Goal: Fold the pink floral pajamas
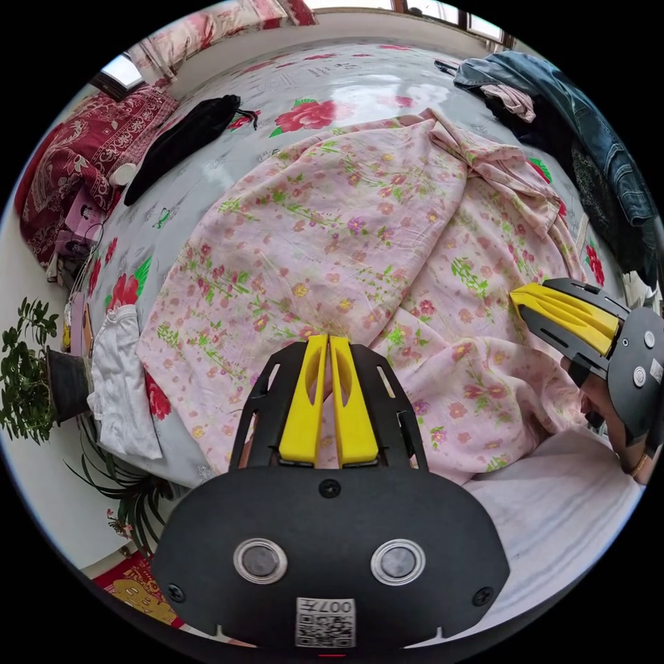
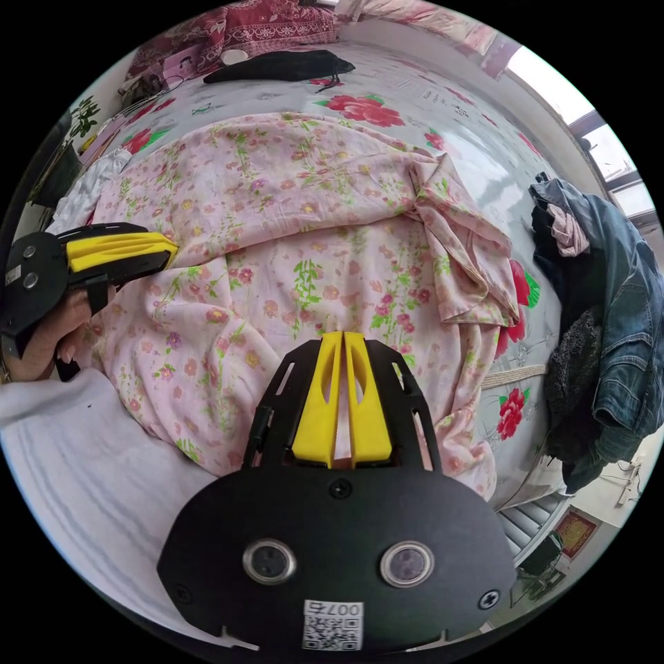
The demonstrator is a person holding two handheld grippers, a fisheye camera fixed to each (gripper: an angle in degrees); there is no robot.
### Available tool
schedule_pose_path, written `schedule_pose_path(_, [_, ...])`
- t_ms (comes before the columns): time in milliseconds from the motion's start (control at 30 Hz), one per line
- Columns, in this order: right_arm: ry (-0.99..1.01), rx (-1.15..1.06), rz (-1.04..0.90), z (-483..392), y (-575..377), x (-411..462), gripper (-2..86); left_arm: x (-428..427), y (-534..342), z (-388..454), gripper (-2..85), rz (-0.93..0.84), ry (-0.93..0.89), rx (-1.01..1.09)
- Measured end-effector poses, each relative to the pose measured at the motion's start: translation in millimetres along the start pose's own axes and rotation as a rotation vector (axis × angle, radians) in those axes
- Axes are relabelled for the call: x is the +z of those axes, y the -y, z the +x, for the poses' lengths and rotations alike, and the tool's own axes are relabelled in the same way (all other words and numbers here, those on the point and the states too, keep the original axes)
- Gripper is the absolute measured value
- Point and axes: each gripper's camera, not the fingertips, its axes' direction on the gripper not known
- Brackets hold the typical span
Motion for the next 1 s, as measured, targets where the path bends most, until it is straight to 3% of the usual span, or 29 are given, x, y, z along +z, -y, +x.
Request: schedule_pose_path(1000, [0.041,0.003,0.008,10.8,-20.4,10.2,-0.2,-2.3,-16.3,-38.9,-1.0,0.008,0.002,0.012])
